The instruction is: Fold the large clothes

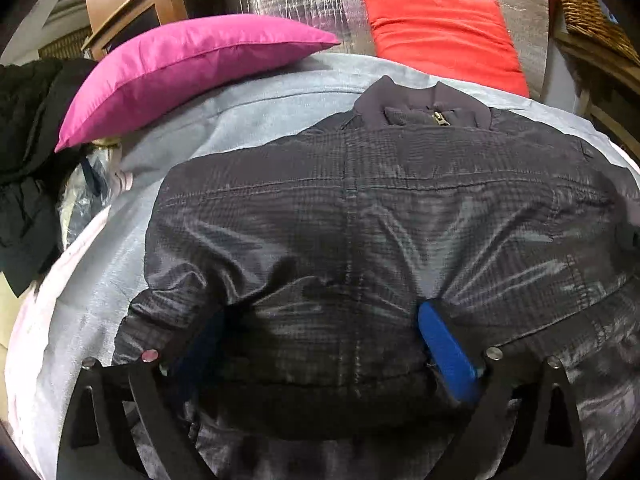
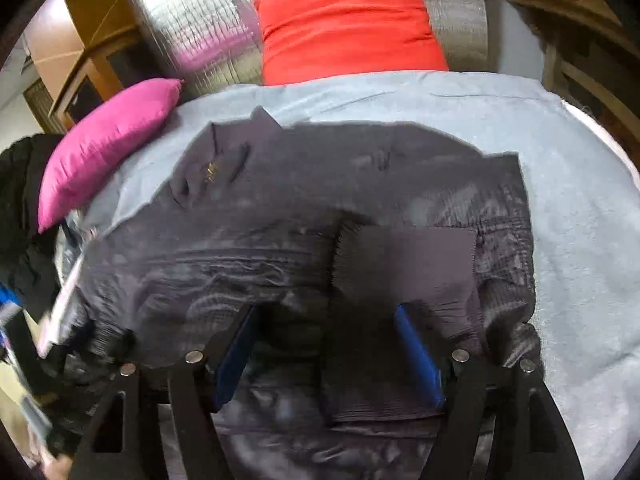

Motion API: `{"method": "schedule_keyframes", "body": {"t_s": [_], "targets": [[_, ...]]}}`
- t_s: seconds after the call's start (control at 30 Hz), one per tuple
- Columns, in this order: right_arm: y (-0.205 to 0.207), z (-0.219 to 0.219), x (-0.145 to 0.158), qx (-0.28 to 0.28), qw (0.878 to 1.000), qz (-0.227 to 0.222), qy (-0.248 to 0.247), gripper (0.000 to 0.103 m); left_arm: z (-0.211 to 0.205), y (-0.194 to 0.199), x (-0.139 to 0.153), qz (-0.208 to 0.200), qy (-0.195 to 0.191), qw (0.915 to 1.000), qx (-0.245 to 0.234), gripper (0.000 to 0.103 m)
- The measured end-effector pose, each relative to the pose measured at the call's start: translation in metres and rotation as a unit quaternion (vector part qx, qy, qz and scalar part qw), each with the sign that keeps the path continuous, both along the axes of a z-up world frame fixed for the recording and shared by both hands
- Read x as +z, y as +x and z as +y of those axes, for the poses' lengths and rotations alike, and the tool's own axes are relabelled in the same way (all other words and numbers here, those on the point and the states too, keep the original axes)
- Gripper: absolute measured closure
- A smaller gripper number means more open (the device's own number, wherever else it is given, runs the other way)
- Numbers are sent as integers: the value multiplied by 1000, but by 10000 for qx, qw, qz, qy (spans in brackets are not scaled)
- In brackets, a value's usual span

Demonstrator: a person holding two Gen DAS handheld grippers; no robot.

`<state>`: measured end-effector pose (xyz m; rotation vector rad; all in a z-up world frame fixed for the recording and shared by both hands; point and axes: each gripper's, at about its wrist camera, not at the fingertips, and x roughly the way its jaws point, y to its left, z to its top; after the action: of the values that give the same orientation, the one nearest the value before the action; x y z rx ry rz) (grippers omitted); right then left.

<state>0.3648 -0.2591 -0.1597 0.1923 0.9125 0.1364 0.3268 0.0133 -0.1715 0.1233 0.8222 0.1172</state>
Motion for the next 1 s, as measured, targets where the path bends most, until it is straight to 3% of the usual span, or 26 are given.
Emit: {"method": "schedule_keyframes", "body": {"t_s": [0.27, 0.43, 0.5, 0.67, 0.73, 0.83, 1.0], "targets": [[3, 14, 6, -58, 9984, 121, -558, 29, 3, -1, 6, 64, -60, 9999, -82, 1], [-10, 30, 49, 140, 9943, -700, -797, 29, 32, -24, 52, -872, -22, 9962, 14, 1], [-6, 34, 58, 164, 9937, -839, -722, 29, 47, -20, 57, -918, -24, 9956, 196, 1], [19, 50, 44, 141, 9930, -855, -808, 29, 81, 3, 21, -251, 119, 9961, 840, 1], [17, 50, 29, 82, 9925, -771, -941, 29, 93, 8, 4, 25, -206, 9958, 890, 0], [28, 50, -9, 41, 9923, -352, -1183, 25, 103, 13, 1, 149, -608, 9938, 922, 0], [30, 52, -11, 3, 9916, -353, -1241, 21, 114, 13, -5, 176, -1032, 9903, 918, 0]]}}
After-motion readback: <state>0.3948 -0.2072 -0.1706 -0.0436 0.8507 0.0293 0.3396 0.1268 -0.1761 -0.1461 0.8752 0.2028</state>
